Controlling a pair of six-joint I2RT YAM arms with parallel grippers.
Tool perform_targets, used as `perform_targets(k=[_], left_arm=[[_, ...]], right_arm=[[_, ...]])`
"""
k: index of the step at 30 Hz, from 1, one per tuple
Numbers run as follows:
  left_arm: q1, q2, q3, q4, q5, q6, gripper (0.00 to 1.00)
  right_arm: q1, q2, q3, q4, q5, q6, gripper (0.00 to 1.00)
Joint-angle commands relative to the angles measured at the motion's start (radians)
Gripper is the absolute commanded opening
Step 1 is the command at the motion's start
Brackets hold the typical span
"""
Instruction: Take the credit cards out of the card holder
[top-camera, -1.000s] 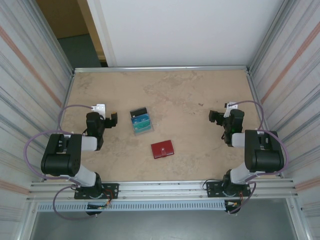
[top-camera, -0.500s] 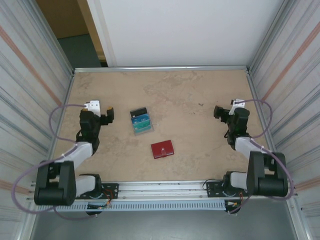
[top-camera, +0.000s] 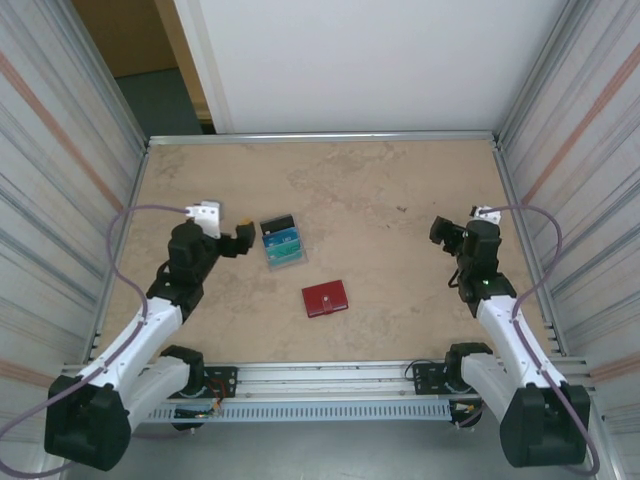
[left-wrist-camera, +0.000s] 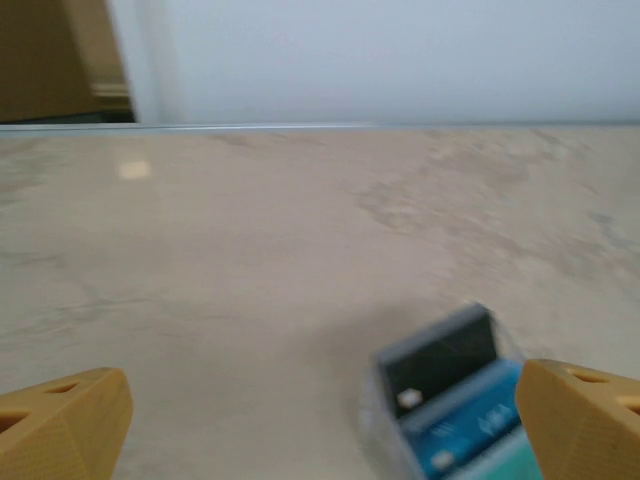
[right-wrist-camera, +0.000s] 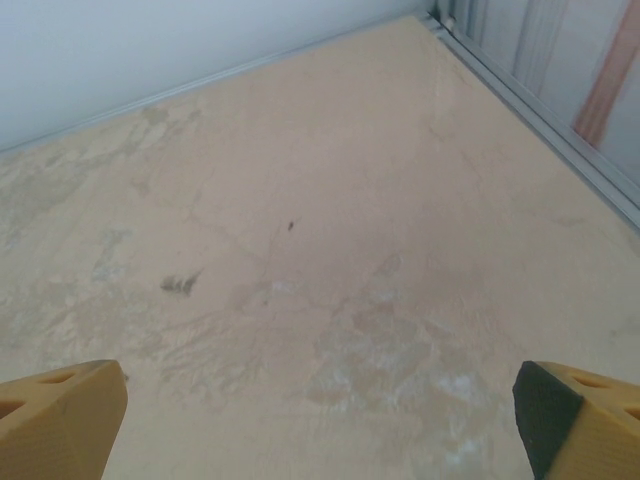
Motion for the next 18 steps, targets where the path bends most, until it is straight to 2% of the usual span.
perform_targets(k=[1,6,9,16,18], left_arm=[[-0.102,-0.018,0.049,-0.091,-0.058,-0.022,0.99],[-0.278,0.034,0.096,-0.171,-0.103,-0.017,0.99],[-0.360,0.096,0.150,-0.238,-0.087,0.003,0.99],[-0.507,0.319,0.283,-0.326,-0.014,0.065,0.99],[-0.535,0.397,0.344,-0.402,0.003,0.100,0.99]], right_arm=[[0.012,-0.059,0.049,-0.191,0.059,0.114,0.99],[0.035,-0.109,0.076,-0.296,0.052,0.157,0.99],[0.055,-0.116,0.100,-0.360,0.068,0.184,0.99],[0.094,-0.110,0.148,-0.464,0.113,0.229,0.99],[0.099,-0.110,0.157,-0.481,0.122,0.240,0.99]])
